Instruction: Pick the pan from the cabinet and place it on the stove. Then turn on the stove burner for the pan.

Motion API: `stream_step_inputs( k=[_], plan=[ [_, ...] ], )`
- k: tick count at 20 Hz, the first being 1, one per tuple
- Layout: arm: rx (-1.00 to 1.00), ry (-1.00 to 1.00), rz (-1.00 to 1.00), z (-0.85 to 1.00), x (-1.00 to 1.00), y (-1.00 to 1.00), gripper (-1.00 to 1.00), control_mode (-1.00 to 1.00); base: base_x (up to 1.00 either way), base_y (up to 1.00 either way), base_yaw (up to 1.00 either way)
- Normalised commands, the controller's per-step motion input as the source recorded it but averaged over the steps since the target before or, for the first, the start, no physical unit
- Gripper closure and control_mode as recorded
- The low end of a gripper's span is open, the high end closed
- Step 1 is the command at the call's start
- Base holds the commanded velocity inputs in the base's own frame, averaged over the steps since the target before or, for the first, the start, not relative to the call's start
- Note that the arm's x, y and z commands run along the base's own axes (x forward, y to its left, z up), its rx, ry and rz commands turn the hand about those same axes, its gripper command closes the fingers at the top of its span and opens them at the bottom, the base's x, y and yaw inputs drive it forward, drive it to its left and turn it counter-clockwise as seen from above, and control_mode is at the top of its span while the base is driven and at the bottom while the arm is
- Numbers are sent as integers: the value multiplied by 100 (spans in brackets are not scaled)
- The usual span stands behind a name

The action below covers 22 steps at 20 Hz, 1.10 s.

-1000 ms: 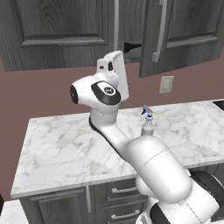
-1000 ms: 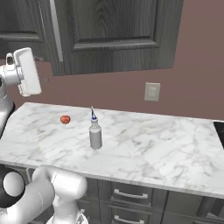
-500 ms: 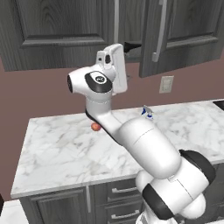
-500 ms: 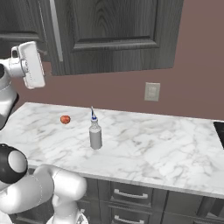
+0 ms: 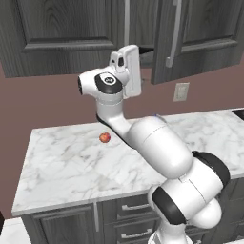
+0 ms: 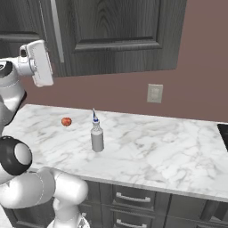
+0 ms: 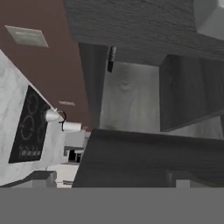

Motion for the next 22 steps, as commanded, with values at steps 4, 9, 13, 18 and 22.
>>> stream_step_inputs(
  k=[4,9,13,18,22],
  plan=[
    [0,-8,0,0,15,-24,-100,-100,0,0,0],
    [0,-9,-2,4,-7,-34,-100,-100,0,0,0],
    [0,-12,-9,13,-49,-40,-100,-100,0,0,0],
    [0,-11,-14,16,-69,-43,-100,-100,0,0,0],
    [0,-10,-15,16,-74,-51,-100,-100,0,0,0]
  ],
)
